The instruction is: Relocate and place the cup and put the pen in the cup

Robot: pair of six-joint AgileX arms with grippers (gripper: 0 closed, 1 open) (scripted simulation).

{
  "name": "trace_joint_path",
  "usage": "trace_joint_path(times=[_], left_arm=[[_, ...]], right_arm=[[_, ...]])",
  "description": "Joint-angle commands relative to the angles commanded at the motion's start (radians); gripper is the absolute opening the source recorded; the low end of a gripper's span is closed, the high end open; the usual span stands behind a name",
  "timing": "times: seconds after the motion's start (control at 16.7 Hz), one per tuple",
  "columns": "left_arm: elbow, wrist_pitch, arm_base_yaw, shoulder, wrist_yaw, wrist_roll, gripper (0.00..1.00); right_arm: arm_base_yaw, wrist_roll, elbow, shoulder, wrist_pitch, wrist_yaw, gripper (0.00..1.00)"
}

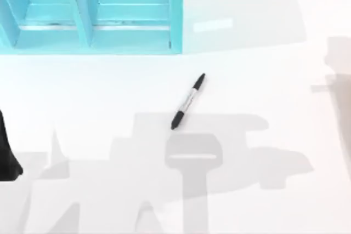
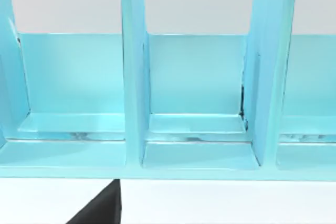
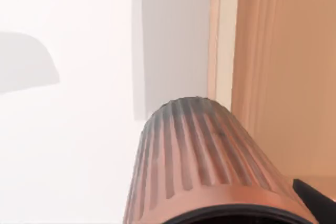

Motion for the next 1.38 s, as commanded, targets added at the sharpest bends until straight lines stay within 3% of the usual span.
trace_joint_path(times=[0.3, 0.84, 1.38], left_arm=[[0.000, 0.000, 0.000, 0.000, 0.000, 0.000, 1.00], [0.000, 0.000, 0.000, 0.000, 0.000, 0.000, 1.00], [0.000, 0.000, 0.000, 0.000, 0.000, 0.000, 1.00]], right_arm=[[0.062, 0.073, 0.016, 0.063, 0.038, 0.008, 0.00], [0.430, 0.433, 0.091, 0.321, 0.263, 0.066, 0.00], [0.442, 0.448, 0.048, 0.336, 0.322, 0.068, 0.00]])
